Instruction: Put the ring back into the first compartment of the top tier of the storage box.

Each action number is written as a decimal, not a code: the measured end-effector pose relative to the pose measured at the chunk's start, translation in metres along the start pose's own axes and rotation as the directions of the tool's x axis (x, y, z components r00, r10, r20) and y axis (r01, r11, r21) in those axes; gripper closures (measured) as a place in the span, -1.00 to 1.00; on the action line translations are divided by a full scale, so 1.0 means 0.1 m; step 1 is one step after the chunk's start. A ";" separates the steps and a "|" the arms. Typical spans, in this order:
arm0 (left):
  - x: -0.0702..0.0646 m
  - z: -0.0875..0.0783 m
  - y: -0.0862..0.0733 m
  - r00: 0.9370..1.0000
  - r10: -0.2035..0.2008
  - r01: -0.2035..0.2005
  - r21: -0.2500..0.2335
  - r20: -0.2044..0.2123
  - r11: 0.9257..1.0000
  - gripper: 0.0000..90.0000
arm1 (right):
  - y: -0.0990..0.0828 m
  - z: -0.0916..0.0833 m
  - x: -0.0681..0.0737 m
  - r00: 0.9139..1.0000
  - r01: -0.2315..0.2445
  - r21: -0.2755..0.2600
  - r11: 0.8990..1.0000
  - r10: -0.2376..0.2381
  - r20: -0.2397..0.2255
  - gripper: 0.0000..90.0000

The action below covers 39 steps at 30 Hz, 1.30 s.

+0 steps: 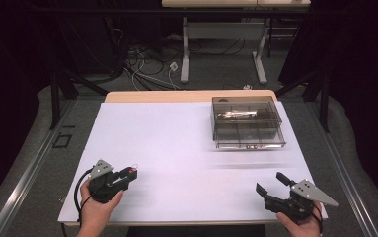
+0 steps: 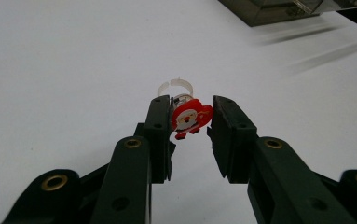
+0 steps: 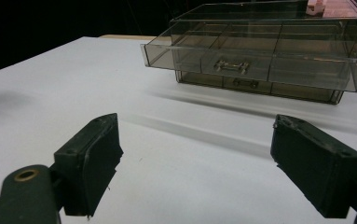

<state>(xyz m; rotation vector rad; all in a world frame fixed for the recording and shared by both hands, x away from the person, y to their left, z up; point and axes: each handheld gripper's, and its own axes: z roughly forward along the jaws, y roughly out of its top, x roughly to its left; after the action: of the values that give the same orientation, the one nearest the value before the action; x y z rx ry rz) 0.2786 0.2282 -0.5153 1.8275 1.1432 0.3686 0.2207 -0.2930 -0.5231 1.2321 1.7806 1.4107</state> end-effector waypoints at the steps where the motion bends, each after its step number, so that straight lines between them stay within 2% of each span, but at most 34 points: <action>1: 0.00 -0.01 0.00 1.000 -0.001 0.001 -0.005 0.002 1.000 0.52 | 0.00 0.00 0.00 1.000 0.001 0.000 1.000 -0.001 0.000 -0.66; 8: 0.00 -0.09 0.03 1.000 -0.012 0.012 -0.034 0.001 0.999 0.52 | 0.00 0.00 0.00 1.000 0.005 -0.004 1.000 -0.005 0.002 -0.66; 9: -0.01 -0.11 0.04 1.000 -0.029 0.029 -0.052 0.000 0.998 0.52 | 0.00 -0.01 0.00 1.000 0.005 -0.004 1.000 -0.005 0.003 -0.66; 12: 0.00 -0.14 0.05 0.999 -0.042 0.043 -0.064 0.005 0.997 0.52 | 0.00 0.00 0.00 1.000 0.006 -0.005 1.000 -0.006 0.004 -0.66; 18: 0.01 -0.20 0.07 0.999 -0.046 0.046 -0.085 0.003 0.995 0.52 | 0.00 -0.01 0.00 1.000 0.004 -0.010 1.000 -0.004 0.002 -0.66; 30: -0.01 -0.24 0.11 0.999 -0.054 0.054 -0.094 0.004 0.994 0.53 | 0.00 -0.01 0.00 1.000 0.001 -0.006 1.000 -0.001 0.002 -0.66; 35: -0.05 -0.21 0.14 0.999 -0.043 0.044 -0.093 0.006 0.995 0.53 | 0.00 -0.01 -0.01 1.000 0.005 0.001 1.000 -0.005 0.002 -0.66; 39: -0.11 -0.16 0.20 1.000 -0.024 0.025 -0.081 0.011 0.996 0.53 | 0.00 -0.01 -0.01 1.000 0.000 -0.013 1.000 0.000 0.009 -0.66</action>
<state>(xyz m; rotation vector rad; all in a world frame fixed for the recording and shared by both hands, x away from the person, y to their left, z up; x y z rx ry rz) 0.2735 0.2249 -0.4876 1.7417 1.1274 0.3861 0.2206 -0.2944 -0.5234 1.2298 1.7630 1.4115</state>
